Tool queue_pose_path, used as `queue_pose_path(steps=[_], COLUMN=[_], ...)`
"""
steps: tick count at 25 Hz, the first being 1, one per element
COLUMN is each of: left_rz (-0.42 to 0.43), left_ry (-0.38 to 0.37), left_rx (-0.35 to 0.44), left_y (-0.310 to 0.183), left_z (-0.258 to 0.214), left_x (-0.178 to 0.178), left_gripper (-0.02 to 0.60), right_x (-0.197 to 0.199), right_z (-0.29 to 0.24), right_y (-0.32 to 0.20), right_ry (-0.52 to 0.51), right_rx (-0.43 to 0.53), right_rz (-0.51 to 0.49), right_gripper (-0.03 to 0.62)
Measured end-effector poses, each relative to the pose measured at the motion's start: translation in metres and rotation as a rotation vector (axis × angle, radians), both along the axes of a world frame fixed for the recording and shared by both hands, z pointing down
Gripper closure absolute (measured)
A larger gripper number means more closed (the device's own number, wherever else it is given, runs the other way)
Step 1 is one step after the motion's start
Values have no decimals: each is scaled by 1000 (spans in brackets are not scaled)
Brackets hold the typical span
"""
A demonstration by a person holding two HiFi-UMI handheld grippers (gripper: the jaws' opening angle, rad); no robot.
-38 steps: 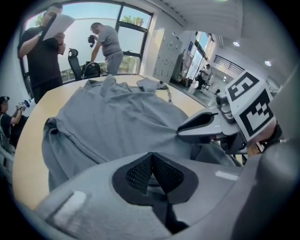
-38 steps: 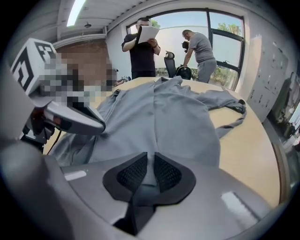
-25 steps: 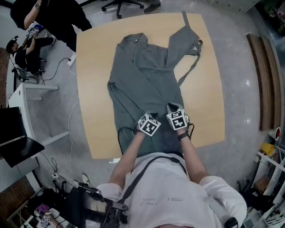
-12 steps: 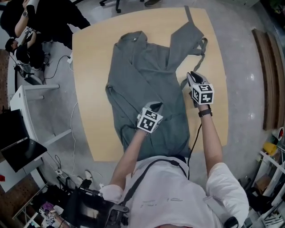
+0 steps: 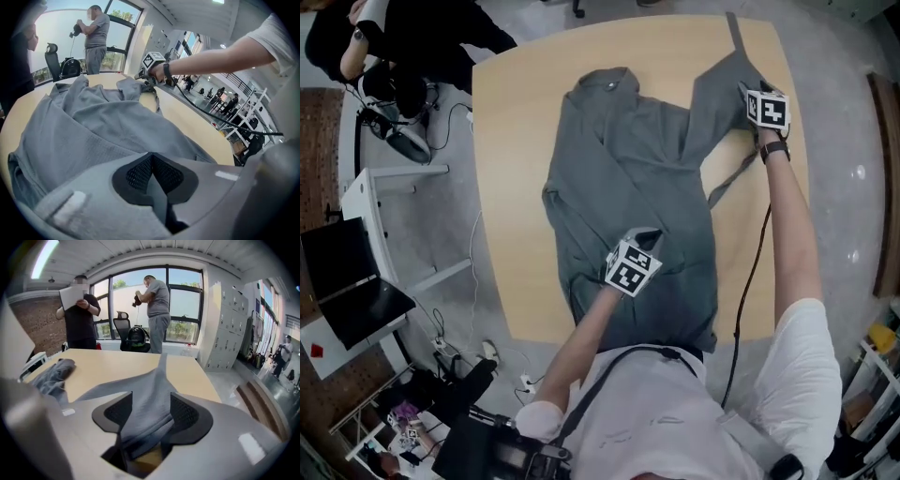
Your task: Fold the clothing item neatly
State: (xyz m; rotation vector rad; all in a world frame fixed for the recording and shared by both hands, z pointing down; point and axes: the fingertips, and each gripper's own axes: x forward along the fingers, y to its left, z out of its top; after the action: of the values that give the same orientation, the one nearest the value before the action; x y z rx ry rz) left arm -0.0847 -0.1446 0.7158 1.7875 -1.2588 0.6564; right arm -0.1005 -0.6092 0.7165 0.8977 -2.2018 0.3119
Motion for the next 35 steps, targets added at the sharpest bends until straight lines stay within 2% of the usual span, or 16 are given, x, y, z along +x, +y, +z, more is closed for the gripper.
queue_pose_path(steps=[2,4,6,7,10,15,17,20,25,31,35], left_rz=[6,9,3,-5,-37,-100,-137,-196,-301,-414,-485], left_ry=[-1,-4,-3,3,21,42,64,79,105,109,97], left_rx=[-13,-15,-14,-15,-9,35,51,82,149,195,200], left_y=[3,4,6,8,11,11,15,21,28,61,88], left_z=[0,1,1,2,-1,-15,-21,-34,-57,-71,-74], left_x=[-1,-3,-5,-5,-11,-27,-33,-44,-58,-100,-124], left_gripper=[578,578,578,578,578,578,578,578,578,578,578], right_x=[1,4,8,13,28,63,69,61,20,-61,-97], right_z=[19,31,32,28,-2,-84,-116,-152,-190,-188,-160], right_y=[-19,-28,-28,-26,-22,7,34,89,191,324,405], right_ry=[82,118,123,124,45,-102,-156,-227,-305,-361,-308], right_rx=[-26,-50,-57,-49,10,163,197,211,205,132,107], right_rz=[33,55,72,77,100,89,67,-20,-206,-369,-485], right_gripper=[329,352,463,562,562,562,562,562,562,562,562])
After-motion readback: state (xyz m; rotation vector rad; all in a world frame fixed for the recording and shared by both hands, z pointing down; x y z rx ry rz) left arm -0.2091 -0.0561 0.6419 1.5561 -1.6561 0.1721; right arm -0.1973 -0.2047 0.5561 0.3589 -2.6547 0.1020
